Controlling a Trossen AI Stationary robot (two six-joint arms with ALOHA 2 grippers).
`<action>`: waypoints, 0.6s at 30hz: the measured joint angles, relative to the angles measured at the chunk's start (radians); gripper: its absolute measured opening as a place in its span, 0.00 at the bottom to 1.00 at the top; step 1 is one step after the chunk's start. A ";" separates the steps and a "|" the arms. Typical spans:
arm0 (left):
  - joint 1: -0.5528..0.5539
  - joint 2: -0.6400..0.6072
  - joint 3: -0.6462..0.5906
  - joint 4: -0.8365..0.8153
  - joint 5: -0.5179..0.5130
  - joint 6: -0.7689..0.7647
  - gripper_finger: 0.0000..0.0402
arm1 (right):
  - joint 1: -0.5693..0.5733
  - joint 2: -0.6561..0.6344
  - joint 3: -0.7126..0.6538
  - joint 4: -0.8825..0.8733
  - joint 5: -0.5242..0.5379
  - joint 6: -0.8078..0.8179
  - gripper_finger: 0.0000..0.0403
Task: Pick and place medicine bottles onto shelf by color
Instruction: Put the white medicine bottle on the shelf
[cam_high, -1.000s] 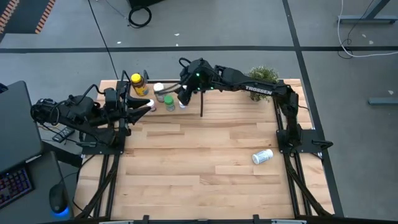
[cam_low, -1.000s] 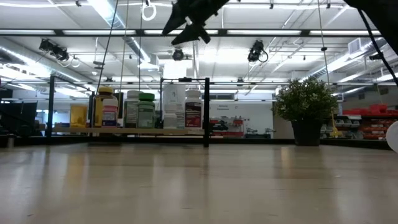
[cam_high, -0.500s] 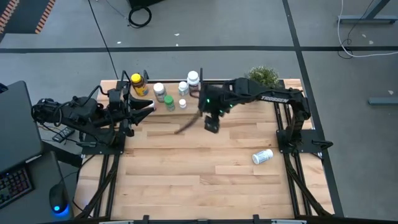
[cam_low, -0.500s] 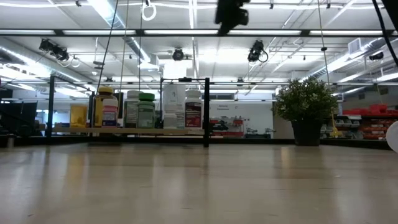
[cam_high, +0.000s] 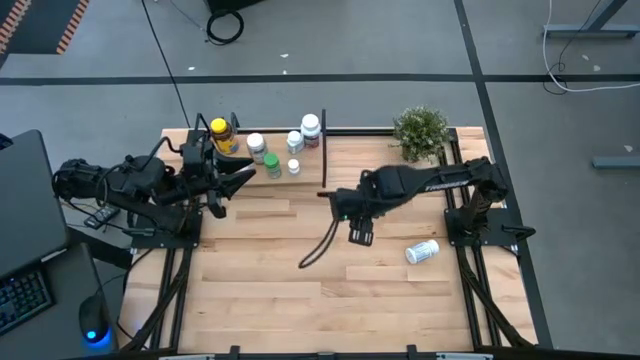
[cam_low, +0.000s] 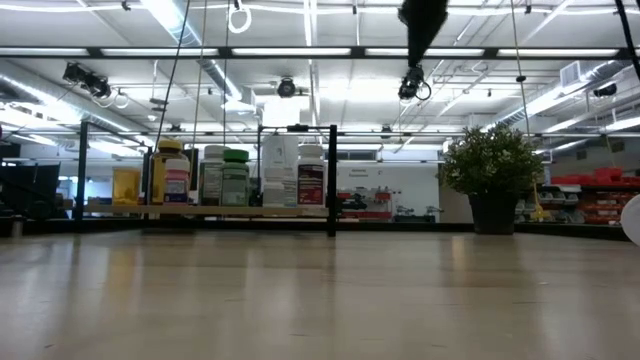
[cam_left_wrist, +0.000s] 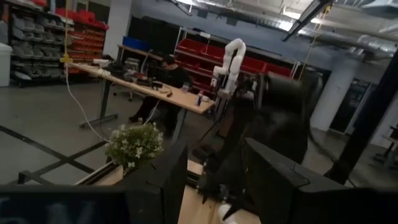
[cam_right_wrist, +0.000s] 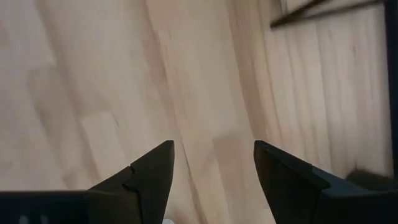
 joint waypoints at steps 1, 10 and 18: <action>0.003 0.004 0.000 0.004 0.000 -0.006 0.40 | 0.007 -0.003 -0.027 0.001 0.008 0.018 0.57; 0.008 0.005 0.000 0.000 0.001 -0.009 0.40 | 0.061 -0.167 -0.431 0.139 0.010 0.217 0.57; 0.008 0.005 0.000 0.000 0.002 -0.022 0.40 | 0.109 -0.469 -0.810 0.388 -0.105 0.492 0.57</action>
